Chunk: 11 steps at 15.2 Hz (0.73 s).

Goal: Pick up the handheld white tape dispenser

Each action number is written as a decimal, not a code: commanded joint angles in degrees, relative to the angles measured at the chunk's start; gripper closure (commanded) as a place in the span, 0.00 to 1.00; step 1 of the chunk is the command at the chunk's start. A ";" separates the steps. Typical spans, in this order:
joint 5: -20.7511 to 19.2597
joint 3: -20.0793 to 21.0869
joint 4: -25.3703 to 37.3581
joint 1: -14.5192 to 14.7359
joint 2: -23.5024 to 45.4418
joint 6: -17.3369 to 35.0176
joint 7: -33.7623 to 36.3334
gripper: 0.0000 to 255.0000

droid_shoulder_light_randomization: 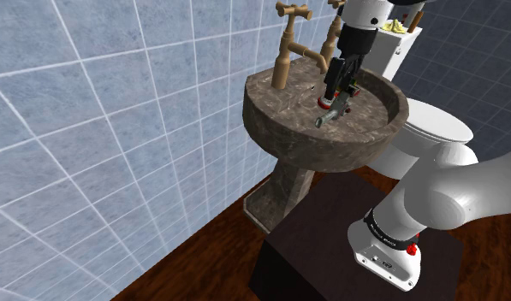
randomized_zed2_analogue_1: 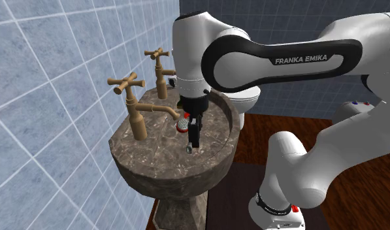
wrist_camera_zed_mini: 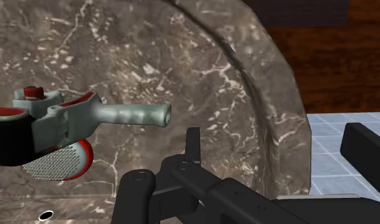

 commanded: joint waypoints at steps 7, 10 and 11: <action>-4.54 -8.38 0.70 -2.33 3.01 4.39 -10.04 0.00; -6.11 -12.62 2.09 -3.12 5.68 6.76 -15.08 0.00; -6.50 -14.05 2.71 -3.30 6.74 7.55 -16.78 0.00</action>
